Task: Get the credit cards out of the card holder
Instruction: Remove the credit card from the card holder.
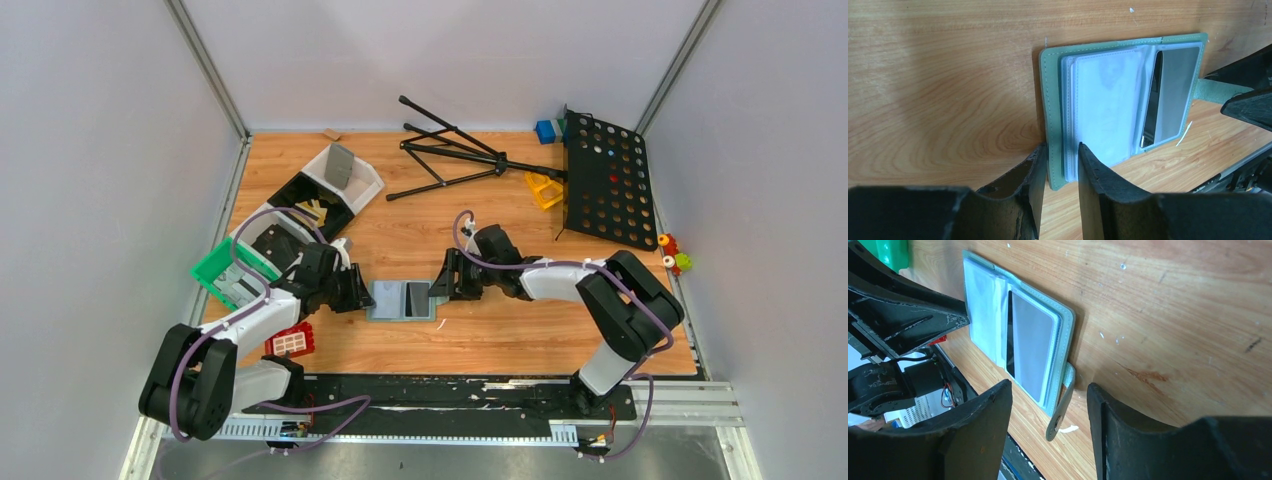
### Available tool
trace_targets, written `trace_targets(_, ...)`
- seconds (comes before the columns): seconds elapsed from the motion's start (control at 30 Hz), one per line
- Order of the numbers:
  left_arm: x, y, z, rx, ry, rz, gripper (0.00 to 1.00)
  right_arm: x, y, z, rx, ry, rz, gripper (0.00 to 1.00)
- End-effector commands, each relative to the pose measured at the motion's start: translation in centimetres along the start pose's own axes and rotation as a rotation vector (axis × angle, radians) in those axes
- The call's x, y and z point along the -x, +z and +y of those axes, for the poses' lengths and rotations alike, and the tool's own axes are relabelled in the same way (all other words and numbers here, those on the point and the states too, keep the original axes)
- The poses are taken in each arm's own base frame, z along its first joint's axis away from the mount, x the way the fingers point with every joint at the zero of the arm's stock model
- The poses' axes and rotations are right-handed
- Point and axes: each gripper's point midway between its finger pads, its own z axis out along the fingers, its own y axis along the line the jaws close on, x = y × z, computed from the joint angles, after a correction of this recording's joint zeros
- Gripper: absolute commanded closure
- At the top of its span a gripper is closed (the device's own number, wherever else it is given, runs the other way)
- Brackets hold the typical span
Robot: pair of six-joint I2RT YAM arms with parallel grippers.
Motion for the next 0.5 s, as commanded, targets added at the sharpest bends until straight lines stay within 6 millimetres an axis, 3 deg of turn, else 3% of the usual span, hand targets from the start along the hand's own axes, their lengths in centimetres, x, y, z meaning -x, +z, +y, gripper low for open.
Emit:
trace_targets(0.0, -1.5, 0.2, 1.2, 0.059, 0.010, 0.061, 0.63, -0.2, 1.0, 0.1, 0.018, 0.008, 0.013, 0.42)
trace_targets(0.47, -2.9, 1.2, 0.6, 0.040, 0.013, 0.099, 0.64, -0.9, 1.1, 1.2, 0.126, 0.092, 0.039, 0.42)
